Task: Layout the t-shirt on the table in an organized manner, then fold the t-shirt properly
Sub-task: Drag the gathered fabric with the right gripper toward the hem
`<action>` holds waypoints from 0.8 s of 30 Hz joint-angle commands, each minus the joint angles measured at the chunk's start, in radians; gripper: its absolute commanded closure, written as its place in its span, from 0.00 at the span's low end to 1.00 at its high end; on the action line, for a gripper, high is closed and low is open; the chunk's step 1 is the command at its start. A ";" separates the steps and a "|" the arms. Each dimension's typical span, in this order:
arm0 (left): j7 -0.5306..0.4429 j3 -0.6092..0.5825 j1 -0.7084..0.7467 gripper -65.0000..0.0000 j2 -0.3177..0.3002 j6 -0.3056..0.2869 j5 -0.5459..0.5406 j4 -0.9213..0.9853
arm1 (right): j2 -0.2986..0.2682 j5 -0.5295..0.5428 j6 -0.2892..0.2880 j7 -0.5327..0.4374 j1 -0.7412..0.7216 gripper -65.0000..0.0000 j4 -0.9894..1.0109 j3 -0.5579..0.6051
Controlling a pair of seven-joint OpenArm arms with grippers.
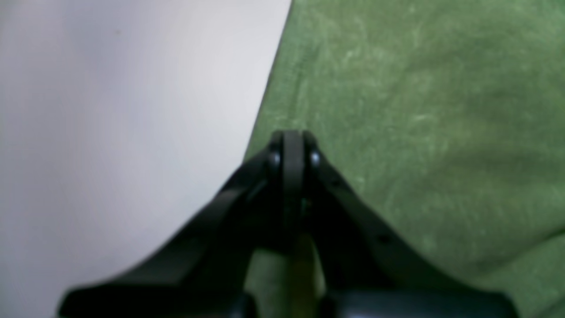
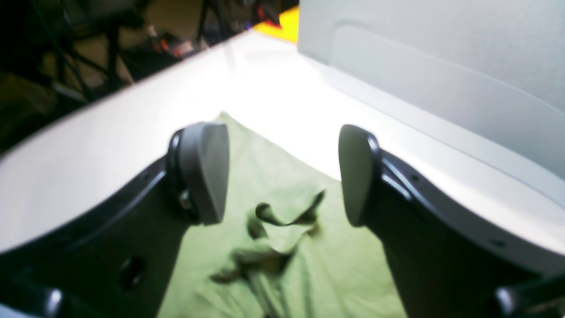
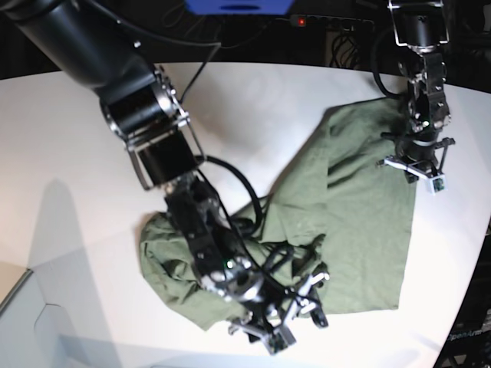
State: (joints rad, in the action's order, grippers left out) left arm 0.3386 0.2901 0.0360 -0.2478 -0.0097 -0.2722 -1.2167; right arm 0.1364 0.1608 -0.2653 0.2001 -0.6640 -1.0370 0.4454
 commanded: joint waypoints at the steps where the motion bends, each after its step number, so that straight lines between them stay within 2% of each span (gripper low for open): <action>1: 0.037 -0.001 0.002 1.00 -0.003 0.004 0.003 -0.004 | -0.027 0.001 0.001 0.003 0.011 0.44 -0.027 0.002; 5: 0.035 -0.001 0.000 1.00 -0.003 0.004 0.003 -0.004 | -0.113 0.000 0.001 -0.006 0.126 0.44 -0.007 0.003; 10: 0.034 -0.001 0.000 1.00 -0.003 0.004 0.003 -0.002 | -0.211 0.000 0.001 -0.080 0.180 0.44 0.105 -0.004; 14: 0.030 0.001 0.000 1.00 -0.003 0.004 0.003 0.001 | -0.246 0.000 0.001 -0.164 0.181 0.44 0.243 -0.004; 18: 0.032 0.001 0.000 1.00 -0.003 0.004 0.003 0.002 | -0.257 0.000 0.001 -0.245 0.178 0.45 0.301 -0.003; 19: 0.032 0.001 0.000 1.00 -0.003 0.004 0.003 0.002 | -0.257 0.000 0.001 -0.256 0.178 0.48 0.301 -0.003; 21: 0.034 0.001 0.000 1.00 -0.003 0.004 0.003 0.002 | -0.257 0.000 0.001 -0.264 0.166 0.61 0.301 -0.003; 24: 0.034 0.001 0.000 1.00 -0.003 0.004 0.003 0.004 | -0.257 0.000 0.001 -0.258 0.129 0.88 0.301 -0.004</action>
State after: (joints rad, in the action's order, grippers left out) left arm 0.3317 0.2901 0.0357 -0.2462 -0.0074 -0.2729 -1.2118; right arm -0.1181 0.1535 -0.2653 -0.0223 -0.4931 -0.7189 0.4458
